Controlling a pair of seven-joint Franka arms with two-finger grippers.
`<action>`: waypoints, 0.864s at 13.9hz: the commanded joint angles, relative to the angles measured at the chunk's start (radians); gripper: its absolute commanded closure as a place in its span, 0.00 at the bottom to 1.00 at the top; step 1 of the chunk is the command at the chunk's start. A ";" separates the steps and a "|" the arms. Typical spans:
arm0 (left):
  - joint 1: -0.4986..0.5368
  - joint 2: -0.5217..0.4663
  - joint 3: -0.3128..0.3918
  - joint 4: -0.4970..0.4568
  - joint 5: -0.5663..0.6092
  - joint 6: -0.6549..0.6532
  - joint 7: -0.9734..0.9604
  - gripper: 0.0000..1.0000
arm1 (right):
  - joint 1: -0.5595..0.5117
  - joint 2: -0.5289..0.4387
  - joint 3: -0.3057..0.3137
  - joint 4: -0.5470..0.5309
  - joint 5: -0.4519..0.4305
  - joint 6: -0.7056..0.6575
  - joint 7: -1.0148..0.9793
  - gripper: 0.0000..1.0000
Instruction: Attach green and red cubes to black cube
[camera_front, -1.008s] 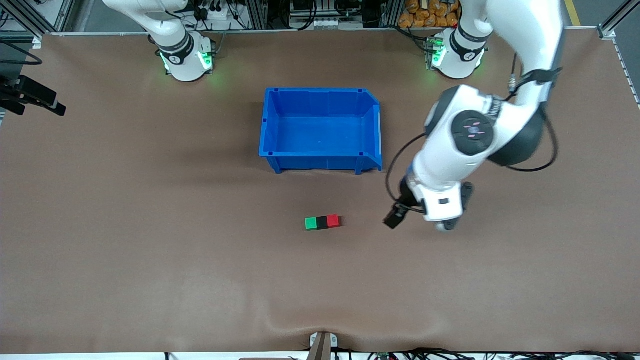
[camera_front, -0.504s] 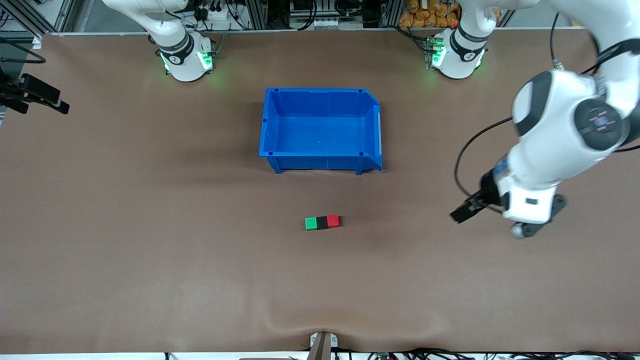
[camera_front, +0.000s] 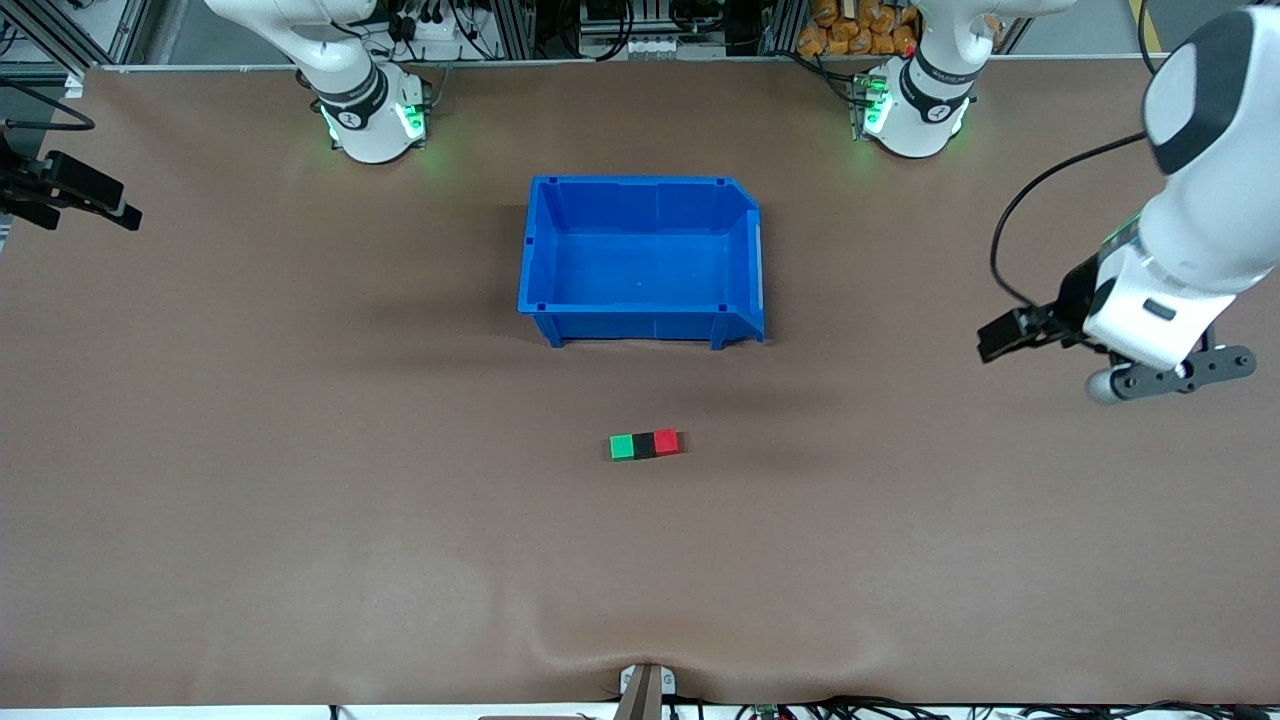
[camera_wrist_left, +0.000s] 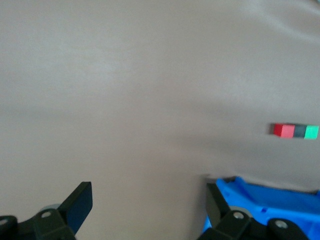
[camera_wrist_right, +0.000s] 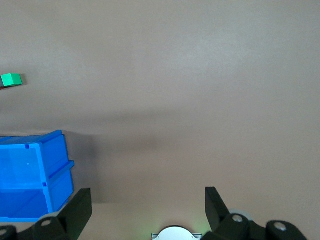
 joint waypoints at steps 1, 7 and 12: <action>0.017 -0.146 -0.005 -0.132 0.020 -0.022 0.069 0.00 | -0.024 -0.003 0.012 0.008 0.006 -0.005 0.011 0.00; 0.064 -0.381 -0.013 -0.328 0.019 -0.032 0.116 0.00 | -0.016 -0.002 0.012 0.008 0.001 -0.006 0.011 0.00; 0.067 -0.387 -0.015 -0.277 0.020 -0.103 0.124 0.00 | -0.013 -0.002 0.012 0.007 -0.016 -0.014 0.011 0.00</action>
